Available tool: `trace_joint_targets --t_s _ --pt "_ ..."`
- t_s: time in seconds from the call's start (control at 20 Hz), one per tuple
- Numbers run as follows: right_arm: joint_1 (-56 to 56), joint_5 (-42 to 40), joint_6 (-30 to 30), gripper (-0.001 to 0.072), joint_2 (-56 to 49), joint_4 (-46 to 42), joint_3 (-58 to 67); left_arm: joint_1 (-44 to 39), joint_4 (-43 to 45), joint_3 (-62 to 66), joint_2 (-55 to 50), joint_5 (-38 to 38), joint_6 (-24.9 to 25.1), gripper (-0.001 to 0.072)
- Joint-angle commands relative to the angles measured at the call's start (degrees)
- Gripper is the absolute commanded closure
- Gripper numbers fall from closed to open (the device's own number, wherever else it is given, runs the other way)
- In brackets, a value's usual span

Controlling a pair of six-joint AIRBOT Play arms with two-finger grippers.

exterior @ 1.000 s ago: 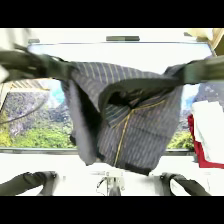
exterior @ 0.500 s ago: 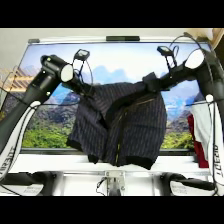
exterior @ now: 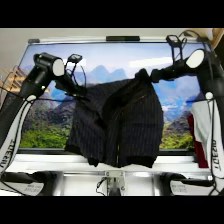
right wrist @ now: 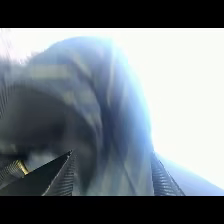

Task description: Fold the shirts.

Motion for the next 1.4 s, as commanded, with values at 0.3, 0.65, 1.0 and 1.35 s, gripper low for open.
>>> trace_joint_targets --t_s 0.3,0.65,1.0,1.35 --pt "1.0 2.9 -6.4 0.012 -3.7 1.4 0.0 -0.5 -0.8 0.0 0.0 -0.3 1.6 0.0649" --pt "3.4 -2.9 -3.6 0.0248 -8.2 0.0 0.1 -0.5 -1.0 0.0 1.4 -0.6 4.0 0.0649" --pt "8.2 1.2 -4.6 0.0617 5.2 -5.4 0.1 2.9 4.1 0.9 1.3 -2.8 5.5 0.0647" --pt "8.2 20.7 -0.9 0.0617 24.7 0.7 0.1 10.7 7.5 18.9 1.4 -13.7 3.7 -0.0013"
